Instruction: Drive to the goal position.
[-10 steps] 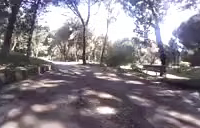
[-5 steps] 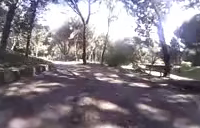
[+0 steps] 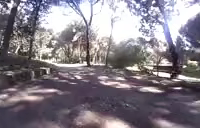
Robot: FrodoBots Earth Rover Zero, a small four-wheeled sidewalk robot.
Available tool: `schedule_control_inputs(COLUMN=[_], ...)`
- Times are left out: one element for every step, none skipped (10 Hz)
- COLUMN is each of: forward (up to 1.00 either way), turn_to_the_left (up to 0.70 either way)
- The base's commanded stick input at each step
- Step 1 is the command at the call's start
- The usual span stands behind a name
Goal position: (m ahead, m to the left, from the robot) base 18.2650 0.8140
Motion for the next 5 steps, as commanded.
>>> schedule_control_inputs(forward=[0.85,0.85,0.85,0.85,0.85], turn_to_the_left=[0.0,0.0,0.0,0.0,0.33])
